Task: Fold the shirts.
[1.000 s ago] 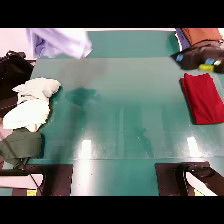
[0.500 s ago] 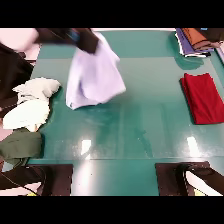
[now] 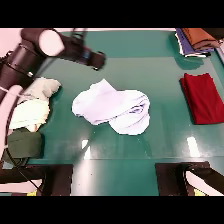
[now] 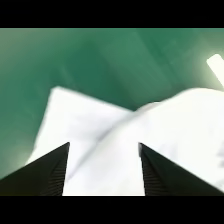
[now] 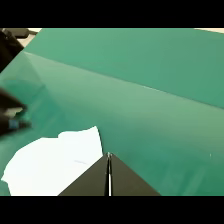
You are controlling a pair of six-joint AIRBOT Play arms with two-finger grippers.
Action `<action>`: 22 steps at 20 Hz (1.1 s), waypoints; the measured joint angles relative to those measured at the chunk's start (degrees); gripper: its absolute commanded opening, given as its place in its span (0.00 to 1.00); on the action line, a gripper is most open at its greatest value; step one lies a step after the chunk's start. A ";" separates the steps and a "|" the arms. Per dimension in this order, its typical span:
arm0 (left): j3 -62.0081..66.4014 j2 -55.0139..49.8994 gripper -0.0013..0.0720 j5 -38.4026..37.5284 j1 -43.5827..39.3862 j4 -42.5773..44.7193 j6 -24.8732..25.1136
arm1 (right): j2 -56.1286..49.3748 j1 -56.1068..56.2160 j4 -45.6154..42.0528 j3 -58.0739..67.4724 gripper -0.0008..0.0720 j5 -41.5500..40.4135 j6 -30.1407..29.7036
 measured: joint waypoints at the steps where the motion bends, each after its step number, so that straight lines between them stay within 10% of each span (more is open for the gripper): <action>1: -1.97 -0.09 0.72 -1.01 4.39 -0.87 -0.70 | 0.00 0.00 -0.02 0.04 0.04 0.13 0.00; 7: -21.66 -0.66 0.72 -1.29 22.53 -9.62 -0.15 | -0.07 0.00 0.00 -0.24 0.04 0.33 0.00; 14: -34.23 -5.35 0.71 4.94 25.31 -20.41 5.68 | -0.11 0.00 0.24 -4.15 0.04 0.33 0.00; 17: -34.99 -6.56 0.05 6.88 23.61 -23.30 6.67 | -0.11 -0.24 0.31 -6.38 0.04 0.74 0.00; 22: -29.27 -6.54 0.05 6.19 23.10 -24.41 8.09 | -0.02 -5.53 -0.02 -17.64 0.04 7.02 0.09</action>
